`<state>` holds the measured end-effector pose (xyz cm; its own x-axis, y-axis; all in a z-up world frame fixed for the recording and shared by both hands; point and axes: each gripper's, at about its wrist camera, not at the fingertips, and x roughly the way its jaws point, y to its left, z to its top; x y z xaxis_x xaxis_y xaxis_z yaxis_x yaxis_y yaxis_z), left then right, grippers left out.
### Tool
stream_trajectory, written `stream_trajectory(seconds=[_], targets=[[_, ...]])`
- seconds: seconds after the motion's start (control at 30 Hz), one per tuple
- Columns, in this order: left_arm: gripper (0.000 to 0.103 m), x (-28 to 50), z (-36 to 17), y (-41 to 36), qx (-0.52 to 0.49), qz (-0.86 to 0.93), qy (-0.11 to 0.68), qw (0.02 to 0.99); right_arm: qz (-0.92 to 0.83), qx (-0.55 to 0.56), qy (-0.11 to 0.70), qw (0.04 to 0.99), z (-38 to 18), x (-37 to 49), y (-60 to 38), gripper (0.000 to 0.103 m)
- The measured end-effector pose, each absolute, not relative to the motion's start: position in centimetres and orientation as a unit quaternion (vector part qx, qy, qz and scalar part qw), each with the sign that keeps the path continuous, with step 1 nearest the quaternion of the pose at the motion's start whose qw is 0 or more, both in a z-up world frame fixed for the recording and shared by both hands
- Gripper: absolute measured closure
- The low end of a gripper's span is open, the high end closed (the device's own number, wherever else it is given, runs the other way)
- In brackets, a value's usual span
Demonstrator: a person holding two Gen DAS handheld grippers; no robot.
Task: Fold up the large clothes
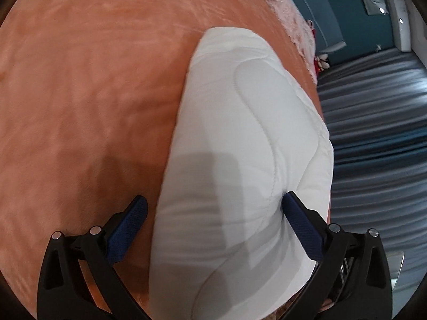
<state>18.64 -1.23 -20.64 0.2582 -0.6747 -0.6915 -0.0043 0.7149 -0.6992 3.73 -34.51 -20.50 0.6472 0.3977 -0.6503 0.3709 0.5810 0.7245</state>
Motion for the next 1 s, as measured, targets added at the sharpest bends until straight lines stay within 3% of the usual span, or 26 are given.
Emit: stream_trajectory(seconds=[0.07, 0.2, 0.23, 0.33, 0.6, 1.0], targets=[[0.006, 18.9, -20.3, -1.9, -0.289, -0.238, 0.561, 0.739, 0.012, 0.451, 0.416, 0.789, -20.4, 4.5, -34.0, 0.033], [0.024, 19.0, -17.4, -3.6, -0.233, -0.245, 0.535, 0.774, -0.004, 0.373, 0.408, 0.833, -17.0, 6.1, -31.9, 0.068], [0.03, 18.9, -16.4, -3.9, -0.215, -0.247, 0.523, 0.787, -0.007, 0.346, 0.403, 0.847, -15.8, 6.5, -31.3, 0.071], [0.038, 19.5, -13.0, -4.3, -0.168, -0.256, 0.476, 0.824, -0.009, 0.264, 0.376, 0.888, -11.9, 8.3, -28.9, 0.073], [0.038, 26.2, -8.4, -3.4, -0.124, -0.246, 0.378, 0.884, -0.01, 0.17, 0.302, 0.938, -7.2, 17.6, -25.9, 0.073], [0.035, 35.1, -16.4, -1.2, -0.124, -0.211, 0.396, 0.885, -0.017, 0.132, 0.332, 0.934, -14.8, 27.2, -23.6, 0.072]])
